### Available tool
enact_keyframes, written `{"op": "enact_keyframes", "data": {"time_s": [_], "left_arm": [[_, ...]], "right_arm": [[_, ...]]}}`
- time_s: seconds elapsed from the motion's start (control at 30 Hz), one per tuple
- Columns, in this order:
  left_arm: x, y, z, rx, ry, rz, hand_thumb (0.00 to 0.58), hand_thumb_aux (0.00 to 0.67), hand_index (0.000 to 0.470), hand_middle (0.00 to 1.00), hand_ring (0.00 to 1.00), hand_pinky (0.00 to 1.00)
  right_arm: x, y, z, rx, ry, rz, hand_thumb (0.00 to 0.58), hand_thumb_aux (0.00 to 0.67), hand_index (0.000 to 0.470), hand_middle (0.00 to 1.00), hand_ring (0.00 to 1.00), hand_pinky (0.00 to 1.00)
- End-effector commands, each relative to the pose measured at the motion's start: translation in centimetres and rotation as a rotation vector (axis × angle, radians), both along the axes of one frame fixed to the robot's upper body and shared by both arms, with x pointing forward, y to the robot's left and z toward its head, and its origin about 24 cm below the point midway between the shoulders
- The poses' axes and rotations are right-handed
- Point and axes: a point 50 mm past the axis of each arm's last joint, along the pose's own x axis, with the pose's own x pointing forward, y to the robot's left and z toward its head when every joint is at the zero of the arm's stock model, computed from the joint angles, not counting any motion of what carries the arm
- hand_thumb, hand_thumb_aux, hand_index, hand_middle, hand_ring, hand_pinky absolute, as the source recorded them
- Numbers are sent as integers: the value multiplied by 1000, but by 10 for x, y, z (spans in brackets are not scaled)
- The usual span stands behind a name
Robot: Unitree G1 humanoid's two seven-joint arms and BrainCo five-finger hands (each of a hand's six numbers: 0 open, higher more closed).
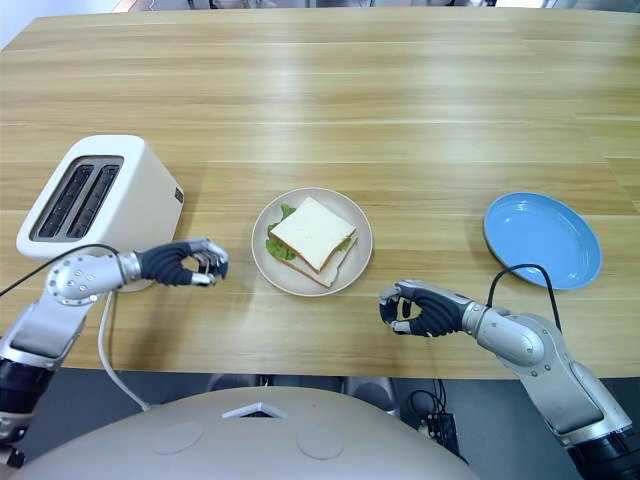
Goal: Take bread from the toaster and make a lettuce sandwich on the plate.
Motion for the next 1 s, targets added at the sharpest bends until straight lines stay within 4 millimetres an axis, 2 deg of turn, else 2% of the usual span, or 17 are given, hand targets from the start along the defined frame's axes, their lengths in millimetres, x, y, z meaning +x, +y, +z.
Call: {"op": "enact_keyframes", "data": {"time_s": [0.03,0.23,0.33,0.43,0.53,0.77,0.87,0.9,0.97,1.0], "left_arm": [[-2,-7,-17,92,63,-33,580,670,460,1000,1000,1000],[14,-40,-51,197,38,-84,580,670,460,1000,1000,1000],[32,-45,-60,277,-25,-56,580,670,460,1000,1000,1000],[50,-48,-67,347,-66,-44,580,670,460,1000,1000,1000],[61,-49,-70,378,-95,-40,580,670,460,1000,1000,1000],[100,-56,-57,309,-301,118,580,670,460,1000,1000,1000],[113,-58,-50,269,-380,184,580,659,453,1000,1000,1000],[117,-59,-48,259,-401,201,578,636,437,1000,1000,1000],[123,-60,-44,228,-442,242,578,633,435,1000,1000,1000],[126,-60,-41,208,-463,263,570,583,400,1000,1000,1000]], "right_arm": [[0,15,-9,0,51,59,580,670,460,1000,1000,1000],[3,55,-51,-21,129,172,580,670,460,1000,1000,1000],[19,64,-65,30,148,163,580,670,460,1000,1000,1000],[42,58,-77,-4,107,100,580,670,460,1000,1000,1000],[60,52,-78,-1,49,43,580,670,460,1000,1000,1000],[122,37,-71,52,-243,-277,580,670,460,1000,1000,1000],[136,29,-70,54,-339,-389,580,670,460,1000,1000,1000],[138,27,-70,50,-360,-407,580,670,460,1000,1000,1000],[139,24,-71,55,-380,-433,580,670,460,1000,1000,1000],[140,23,-71,54,-389,-439,580,670,460,1000,1000,1000]]}}
